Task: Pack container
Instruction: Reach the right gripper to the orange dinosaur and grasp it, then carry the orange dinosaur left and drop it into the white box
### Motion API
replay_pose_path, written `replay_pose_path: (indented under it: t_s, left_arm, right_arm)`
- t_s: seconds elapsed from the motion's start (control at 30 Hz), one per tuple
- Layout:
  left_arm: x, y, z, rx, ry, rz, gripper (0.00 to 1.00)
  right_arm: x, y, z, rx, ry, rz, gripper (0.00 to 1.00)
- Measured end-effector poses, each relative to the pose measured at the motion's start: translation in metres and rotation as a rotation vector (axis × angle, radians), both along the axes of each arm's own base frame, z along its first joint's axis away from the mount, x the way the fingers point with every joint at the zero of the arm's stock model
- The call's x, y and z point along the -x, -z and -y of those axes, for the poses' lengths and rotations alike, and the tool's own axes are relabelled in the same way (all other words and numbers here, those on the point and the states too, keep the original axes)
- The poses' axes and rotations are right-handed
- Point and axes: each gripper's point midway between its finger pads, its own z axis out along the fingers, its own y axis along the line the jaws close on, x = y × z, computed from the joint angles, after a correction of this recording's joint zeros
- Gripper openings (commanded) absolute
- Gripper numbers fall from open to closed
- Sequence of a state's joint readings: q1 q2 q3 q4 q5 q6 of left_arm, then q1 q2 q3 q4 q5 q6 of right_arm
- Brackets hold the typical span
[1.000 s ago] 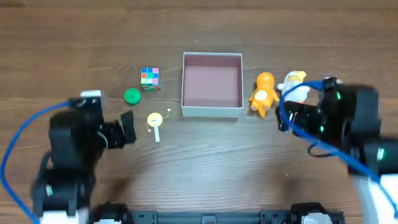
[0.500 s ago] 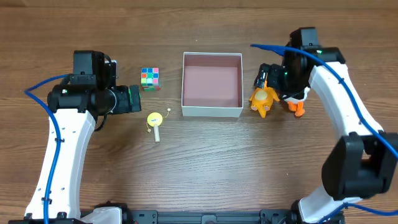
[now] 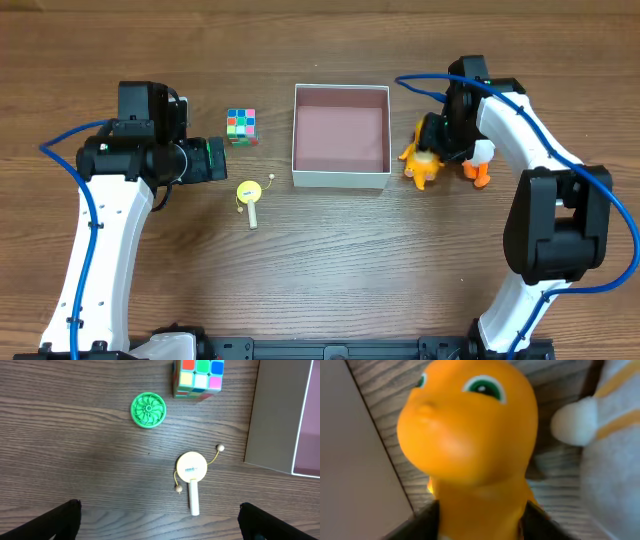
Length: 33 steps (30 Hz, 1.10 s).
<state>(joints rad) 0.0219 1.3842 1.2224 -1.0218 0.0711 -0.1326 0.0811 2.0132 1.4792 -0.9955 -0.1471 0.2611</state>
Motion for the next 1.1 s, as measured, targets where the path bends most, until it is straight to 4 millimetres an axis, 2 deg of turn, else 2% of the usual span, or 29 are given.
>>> replay_pose_path:
  t_s: [0.13, 0.2, 0.27, 0.3, 0.37, 0.4, 0.43, 0.47, 0.5, 0.53, 0.57, 0.6, 0.63, 0.67, 0.7, 0.73, 0.8, 0.83, 0.9, 1.03, 1.1]
  left_arm:
    - [0.000, 0.000, 0.000, 0.000, 0.000, 0.000, 1.00]
    - [0.000, 0.000, 0.000, 0.000, 0.000, 0.001, 1.00]
    - [0.000, 0.000, 0.000, 0.000, 0.000, 0.001, 1.00]
    - [0.000, 0.000, 0.000, 0.000, 0.000, 0.001, 1.00]
    - [0.000, 0.000, 0.000, 0.000, 0.000, 0.001, 1.00]
    - [0.000, 0.000, 0.000, 0.000, 0.000, 0.000, 1.00]
    - [0.000, 0.000, 0.000, 0.000, 0.000, 0.001, 1.00]
    - [0.000, 0.000, 0.000, 0.000, 0.000, 0.001, 1.00]
    - [0.000, 0.000, 0.000, 0.000, 0.000, 0.001, 1.00]
    - [0.000, 0.000, 0.000, 0.000, 0.000, 0.001, 1.00]
    - [0.000, 0.000, 0.000, 0.000, 0.000, 0.001, 1.00]
    - [0.000, 0.000, 0.000, 0.000, 0.000, 0.001, 1.00]
    - [0.000, 0.000, 0.000, 0.000, 0.000, 0.001, 1.00]
    - [0.000, 0.000, 0.000, 0.000, 0.000, 0.001, 1.00]
    - [0.000, 0.000, 0.000, 0.000, 0.000, 0.001, 1.00]
    - [0.000, 0.000, 0.000, 0.000, 0.000, 0.001, 1.00]
    - [0.000, 0.000, 0.000, 0.000, 0.000, 0.001, 1.00]
    - [0.000, 0.000, 0.000, 0.000, 0.000, 0.001, 1.00]
    - [0.000, 0.000, 0.000, 0.000, 0.000, 0.001, 1.00]
    - [0.000, 0.000, 0.000, 0.000, 0.000, 0.001, 1.00]
    - [0.000, 0.000, 0.000, 0.000, 0.000, 0.001, 1.00]
  right_arm:
    - [0.007, 0.001, 0.006, 0.032, 0.001, -0.030, 0.05]
    - [0.012, -0.010, 0.008, 0.047, 0.005, -0.045, 0.04]
    - [0.011, -0.036, 0.008, 0.050, 0.008, -0.013, 0.04]
    - [0.003, -0.075, 0.001, 0.038, 0.013, 0.073, 0.04]
    - [-0.006, -0.136, -0.016, 0.007, -0.012, 0.233, 0.04]
    - [-0.003, -0.185, -0.041, -0.038, -0.052, 0.366, 0.04]
    - [0.003, -0.213, -0.059, -0.073, -0.085, 0.440, 0.04]
    - [0.007, -0.233, -0.082, -0.110, -0.122, 0.505, 0.04]
    - [0.010, -0.244, -0.105, -0.145, -0.158, 0.547, 0.04]
    - [0.011, -0.246, -0.130, -0.175, -0.188, 0.573, 0.04]
    - [0.008, -0.243, -0.145, -0.186, -0.196, 0.586, 0.04]
    - [0.006, -0.231, -0.162, -0.185, -0.200, 0.576, 0.04]
    - [0.000, -0.210, -0.176, -0.169, -0.196, 0.546, 0.04]
    - [-0.004, -0.195, -0.181, -0.157, -0.177, 0.521, 0.04]
    - [-0.011, -0.148, -0.191, -0.118, -0.176, 0.435, 0.04]
    - [-0.015, -0.120, -0.194, -0.095, -0.161, 0.384, 0.04]
    - [-0.017, -0.065, -0.197, -0.057, -0.144, 0.273, 0.15]
    - [-0.016, -0.050, -0.198, -0.054, -0.140, 0.243, 0.19]
    - [-0.015, -0.030, -0.205, -0.062, -0.141, 0.205, 0.27]
    - [-0.013, -0.031, -0.218, -0.097, -0.185, 0.220, 0.32]
    - [-0.011, -0.031, -0.222, -0.103, -0.206, 0.220, 0.43]
